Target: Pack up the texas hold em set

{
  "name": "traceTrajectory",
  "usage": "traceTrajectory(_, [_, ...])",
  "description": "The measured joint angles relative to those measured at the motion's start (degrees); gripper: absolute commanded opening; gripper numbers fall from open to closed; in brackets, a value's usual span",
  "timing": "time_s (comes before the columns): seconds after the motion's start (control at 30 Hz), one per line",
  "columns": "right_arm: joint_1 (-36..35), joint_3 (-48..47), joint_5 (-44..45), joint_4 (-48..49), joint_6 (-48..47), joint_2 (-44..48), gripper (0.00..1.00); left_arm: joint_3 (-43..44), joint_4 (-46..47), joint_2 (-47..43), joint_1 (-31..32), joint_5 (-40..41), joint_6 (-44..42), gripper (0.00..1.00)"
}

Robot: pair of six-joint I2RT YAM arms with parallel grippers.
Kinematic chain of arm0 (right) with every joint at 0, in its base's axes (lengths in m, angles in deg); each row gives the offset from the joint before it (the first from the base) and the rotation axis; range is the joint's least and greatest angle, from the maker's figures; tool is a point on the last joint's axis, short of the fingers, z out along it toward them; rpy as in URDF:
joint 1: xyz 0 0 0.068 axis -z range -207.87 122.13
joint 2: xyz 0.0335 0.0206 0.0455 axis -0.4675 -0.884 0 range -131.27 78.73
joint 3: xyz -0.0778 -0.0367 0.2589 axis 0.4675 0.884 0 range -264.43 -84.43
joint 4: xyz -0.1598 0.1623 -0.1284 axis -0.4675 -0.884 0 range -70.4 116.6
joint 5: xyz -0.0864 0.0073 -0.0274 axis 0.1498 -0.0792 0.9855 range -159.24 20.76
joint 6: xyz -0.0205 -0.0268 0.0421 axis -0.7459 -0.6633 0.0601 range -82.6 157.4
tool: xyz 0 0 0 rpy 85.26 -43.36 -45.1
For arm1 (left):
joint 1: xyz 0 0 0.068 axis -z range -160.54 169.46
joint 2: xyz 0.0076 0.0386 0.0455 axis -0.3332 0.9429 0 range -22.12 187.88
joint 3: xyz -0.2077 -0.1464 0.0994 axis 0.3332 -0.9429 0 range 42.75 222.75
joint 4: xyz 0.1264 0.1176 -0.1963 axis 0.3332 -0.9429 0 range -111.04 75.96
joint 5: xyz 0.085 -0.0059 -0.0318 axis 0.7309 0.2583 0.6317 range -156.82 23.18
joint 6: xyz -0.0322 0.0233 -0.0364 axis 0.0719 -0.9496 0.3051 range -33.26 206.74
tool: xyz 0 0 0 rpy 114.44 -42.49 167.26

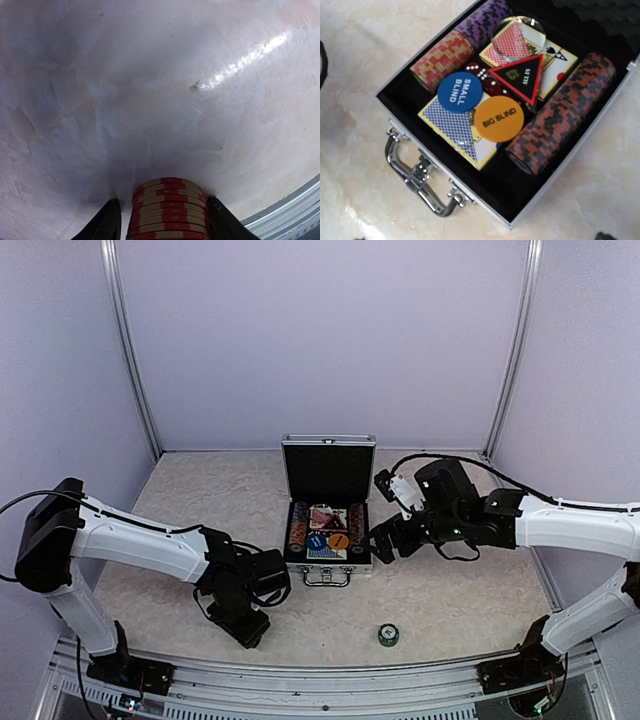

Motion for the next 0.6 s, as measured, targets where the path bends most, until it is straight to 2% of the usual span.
traceTrajectory(0.6, [-0.02,-0.72,0.0,-0.66,-0.37,-1.03,0.98,-0.74,0.76,-0.5,0.02,0.2,0.09,0.43])
